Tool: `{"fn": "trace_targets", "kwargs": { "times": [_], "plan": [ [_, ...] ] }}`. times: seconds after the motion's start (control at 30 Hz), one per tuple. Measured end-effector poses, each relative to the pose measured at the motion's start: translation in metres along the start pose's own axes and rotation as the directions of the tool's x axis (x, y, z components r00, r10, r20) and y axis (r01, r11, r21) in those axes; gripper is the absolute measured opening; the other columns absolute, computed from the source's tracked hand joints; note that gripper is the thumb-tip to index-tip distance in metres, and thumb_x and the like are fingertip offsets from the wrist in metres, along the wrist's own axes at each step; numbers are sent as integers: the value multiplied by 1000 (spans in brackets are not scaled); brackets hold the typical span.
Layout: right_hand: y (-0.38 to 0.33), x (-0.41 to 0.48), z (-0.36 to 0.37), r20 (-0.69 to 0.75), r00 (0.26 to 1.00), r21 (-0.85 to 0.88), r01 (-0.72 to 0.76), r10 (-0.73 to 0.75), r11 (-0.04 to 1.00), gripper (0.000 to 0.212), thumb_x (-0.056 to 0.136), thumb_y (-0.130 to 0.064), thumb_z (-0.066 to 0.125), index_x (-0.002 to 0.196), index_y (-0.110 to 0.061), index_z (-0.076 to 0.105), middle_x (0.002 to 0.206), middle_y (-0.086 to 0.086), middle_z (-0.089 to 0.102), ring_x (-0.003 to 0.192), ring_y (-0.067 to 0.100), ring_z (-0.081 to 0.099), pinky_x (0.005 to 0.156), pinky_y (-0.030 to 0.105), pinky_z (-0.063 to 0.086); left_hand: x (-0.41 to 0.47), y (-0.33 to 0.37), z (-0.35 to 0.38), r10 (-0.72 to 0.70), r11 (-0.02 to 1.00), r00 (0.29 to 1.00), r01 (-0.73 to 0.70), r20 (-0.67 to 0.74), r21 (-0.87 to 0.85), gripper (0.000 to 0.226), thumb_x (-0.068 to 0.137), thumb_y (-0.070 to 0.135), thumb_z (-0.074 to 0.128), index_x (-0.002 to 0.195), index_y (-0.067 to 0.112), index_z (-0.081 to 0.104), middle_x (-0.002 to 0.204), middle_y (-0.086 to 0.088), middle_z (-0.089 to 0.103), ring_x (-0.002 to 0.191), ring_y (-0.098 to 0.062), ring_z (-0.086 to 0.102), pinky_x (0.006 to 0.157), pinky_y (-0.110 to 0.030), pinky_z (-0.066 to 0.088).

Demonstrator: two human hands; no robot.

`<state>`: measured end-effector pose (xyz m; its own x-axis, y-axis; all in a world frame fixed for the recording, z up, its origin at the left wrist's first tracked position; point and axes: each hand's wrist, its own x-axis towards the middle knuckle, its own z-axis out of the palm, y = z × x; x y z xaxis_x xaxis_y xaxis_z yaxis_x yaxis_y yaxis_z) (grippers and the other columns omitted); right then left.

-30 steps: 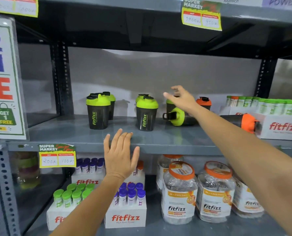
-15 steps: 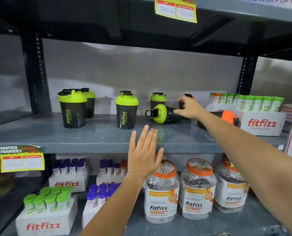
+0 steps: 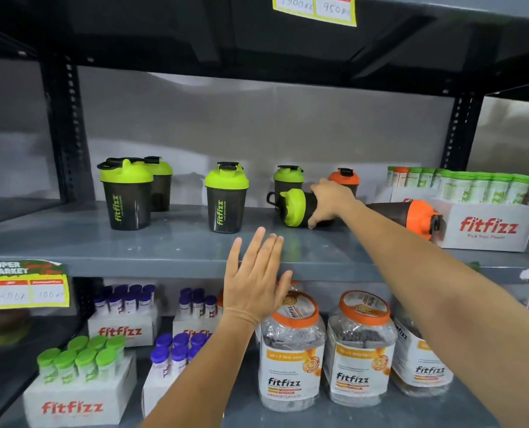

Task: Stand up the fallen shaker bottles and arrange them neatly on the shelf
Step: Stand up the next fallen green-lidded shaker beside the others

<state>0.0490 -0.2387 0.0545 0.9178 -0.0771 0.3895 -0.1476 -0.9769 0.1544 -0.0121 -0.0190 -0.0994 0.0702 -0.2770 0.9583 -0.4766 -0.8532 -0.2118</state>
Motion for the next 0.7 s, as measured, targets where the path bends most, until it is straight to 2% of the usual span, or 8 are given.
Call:
{"fn": "trace_targets", "kwargs": {
  "times": [0.1, 0.2, 0.27, 0.37, 0.47, 0.57, 0.63, 0.7],
  "plan": [
    [-8, -4, 0, -106, 991, 252, -56, 85, 966, 79, 42, -63, 78, 102, -14, 64, 101, 8, 64, 95, 28, 63, 66, 31, 47, 0, 0, 0, -5, 1000, 1000, 5, -16, 0, 52, 92, 42, 43, 128, 9, 61, 130, -7, 62, 133, -26, 46, 113, -48, 26],
    [-21, -7, 3, -31, 944, 686, -218, 327, 694, 71, 42, -67, 79, 87, -15, 62, 84, 3, 66, 73, 21, 67, 51, 30, 55, 0, 1, -2, -7, 1000, 1000, 7, -27, -10, 51, 91, 41, 44, 126, 8, 63, 128, -8, 63, 131, -26, 48, 112, -48, 28],
    [-26, -7, 7, 71, 917, 781, -295, 392, 550, 75, 43, -64, 81, 93, -12, 59, 86, 3, 63, 70, 18, 66, 43, 28, 55, 1, 1, -3, -10, 1000, 1000, 10, -26, -11, 50, 91, 40, 45, 125, 8, 63, 127, -8, 64, 131, -26, 49, 111, -48, 29],
    [-24, -8, 16, 124, 904, 793, -338, 410, 506, 87, 46, -62, 83, 108, -6, 57, 101, 8, 64, 77, 22, 67, 47, 31, 58, 1, 1, -3, -6, 1000, 1000, 6, -14, -10, 50, 91, 40, 45, 125, 8, 63, 127, -8, 64, 131, -27, 49, 112, -48, 28],
    [-20, -14, 14, 165, 915, 766, -354, 368, 537, 97, 44, -74, 76, 111, -8, 55, 108, 8, 59, 91, 23, 63, 61, 38, 61, 1, 1, -1, -11, 1000, 1000, 11, -11, -4, 51, 91, 41, 45, 126, 9, 62, 127, -8, 64, 130, -27, 49, 112, -48, 27],
    [-20, -15, 4, -79, 896, 700, -262, 437, 664, 123, 40, -93, 55, 129, -10, 43, 133, 12, 47, 119, 33, 52, 88, 45, 52, 1, 1, -1, -16, 1000, 1000, 16, -6, -5, 51, 91, 42, 45, 126, 9, 62, 127, -8, 64, 131, -26, 49, 112, -48, 27],
    [-22, -11, -4, -295, 836, 673, -163, 464, 722, 114, 49, -93, 48, 129, -12, 40, 131, 13, 49, 118, 35, 51, 84, 43, 47, 1, 1, -1, -17, 1000, 1000, 17, -8, -1, 51, 91, 42, 45, 125, 9, 62, 127, -8, 64, 131, -26, 48, 112, -48, 27],
    [-27, -7, -12, -398, 824, 594, -103, 403, 798, 102, 57, -89, 48, 129, -16, 38, 127, 14, 50, 114, 38, 52, 78, 42, 45, 1, 1, -1, -17, 1000, 1000, 17, -7, 5, 51, 90, 42, 45, 125, 9, 62, 126, -7, 64, 131, -26, 48, 112, -48, 27]
  ]
}}
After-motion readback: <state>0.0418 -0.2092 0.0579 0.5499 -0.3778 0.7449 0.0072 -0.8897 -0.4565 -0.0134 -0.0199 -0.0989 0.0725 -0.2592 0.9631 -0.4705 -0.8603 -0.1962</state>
